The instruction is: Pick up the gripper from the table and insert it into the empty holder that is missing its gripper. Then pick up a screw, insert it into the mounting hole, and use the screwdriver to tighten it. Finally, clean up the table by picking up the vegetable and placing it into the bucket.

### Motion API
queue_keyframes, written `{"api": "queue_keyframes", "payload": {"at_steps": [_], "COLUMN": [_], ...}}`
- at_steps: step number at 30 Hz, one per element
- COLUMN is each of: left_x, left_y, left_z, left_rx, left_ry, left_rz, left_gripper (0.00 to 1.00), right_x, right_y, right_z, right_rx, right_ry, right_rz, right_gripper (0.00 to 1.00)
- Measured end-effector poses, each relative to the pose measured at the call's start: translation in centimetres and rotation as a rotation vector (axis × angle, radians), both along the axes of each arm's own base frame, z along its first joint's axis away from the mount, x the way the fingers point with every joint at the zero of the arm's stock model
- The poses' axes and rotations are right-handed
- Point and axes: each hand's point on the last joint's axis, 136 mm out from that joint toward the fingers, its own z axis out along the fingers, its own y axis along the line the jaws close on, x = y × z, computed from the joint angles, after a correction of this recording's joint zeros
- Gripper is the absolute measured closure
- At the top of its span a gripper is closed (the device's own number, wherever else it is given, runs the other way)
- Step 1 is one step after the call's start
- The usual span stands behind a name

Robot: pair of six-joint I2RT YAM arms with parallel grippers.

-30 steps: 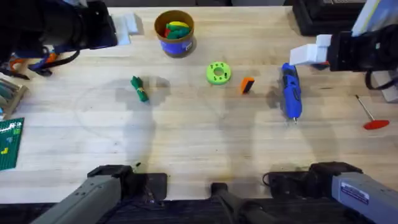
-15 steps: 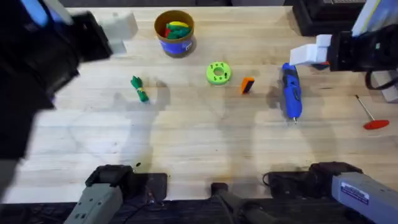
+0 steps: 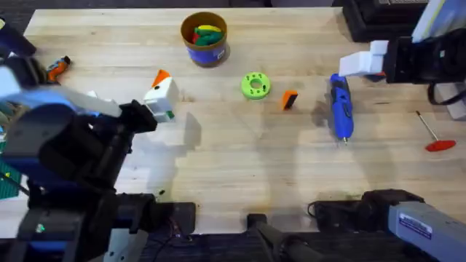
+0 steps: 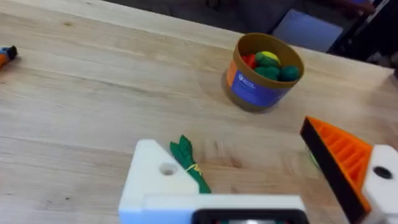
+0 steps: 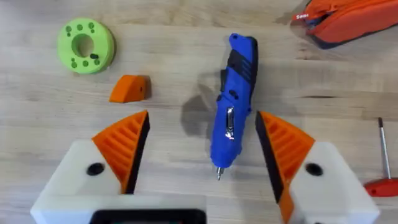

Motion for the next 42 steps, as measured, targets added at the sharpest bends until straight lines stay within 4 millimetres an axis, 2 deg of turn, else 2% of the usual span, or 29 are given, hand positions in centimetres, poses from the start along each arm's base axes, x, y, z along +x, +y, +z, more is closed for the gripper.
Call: {"api": "queue_keyframes", "payload": {"at_steps": [7, 11, 13, 14, 16, 17, 20, 33, 35, 39, 42], "left_x": [-0.5, -0.5, -0.6, -1.2, -1.5, -1.7, -1.8, -2.1, -2.0, -2.0, -2.1], "left_y": [-0.3, -1.7, -2.7, -5.0, -5.7, -6.3, -6.7, -7.3, -7.3, -7.4, -7.5], "left_z": [1.1, 1.2, 0.8, -0.9, -1.5, -2.4, -3.3, -3.2, -3.0, -0.2, 0.8], "left_rx": [-0.026, 0.036, 0.084, 0.196, 0.230, 0.257, 0.267, 0.277, 0.278, 0.314, 0.326], "left_ry": [-0.146, -0.215, -0.233, -0.253, -0.262, -0.266, -0.263, -0.278, -0.286, -0.416, -0.459], "left_rz": [-0.013, -0.107, -0.171, -0.331, -0.381, -0.426, -0.457, -0.495, -0.496, -0.485, -0.481], "left_gripper": [0.015, 0.015, 0.015, 0.015, 0.015, 0.015, 0.015, 0.015, 0.015, 0.015, 0.015], "right_x": [0.0, 0.0, 0.0, 0.0, 0.0, 0.0, 0.0, 0.0, 0.0, 0.0, 0.0], "right_y": [0.0, 0.0, 0.0, 0.0, 0.0, 0.0, 0.0, 0.0, 0.0, 0.0, 0.0], "right_z": [0.0, 0.0, 0.0, 0.0, 0.0, 0.0, 0.0, 0.0, 0.0, 0.0, 0.0], "right_rx": [0.000, 0.000, 0.000, 0.000, 0.000, 0.000, 0.000, 0.000, 0.000, 0.000, 0.000], "right_ry": [0.000, 0.000, 0.000, 0.000, 0.000, 0.000, 0.000, 0.000, 0.000, 0.000, 0.000], "right_rz": [0.000, 0.000, 0.000, 0.000, 0.000, 0.000, 0.000, 0.000, 0.000, 0.000, 0.000], "right_gripper": [0.024, 0.024, 0.024, 0.024, 0.024, 0.023, 0.024, 0.024, 0.024, 0.023, 0.024]}}
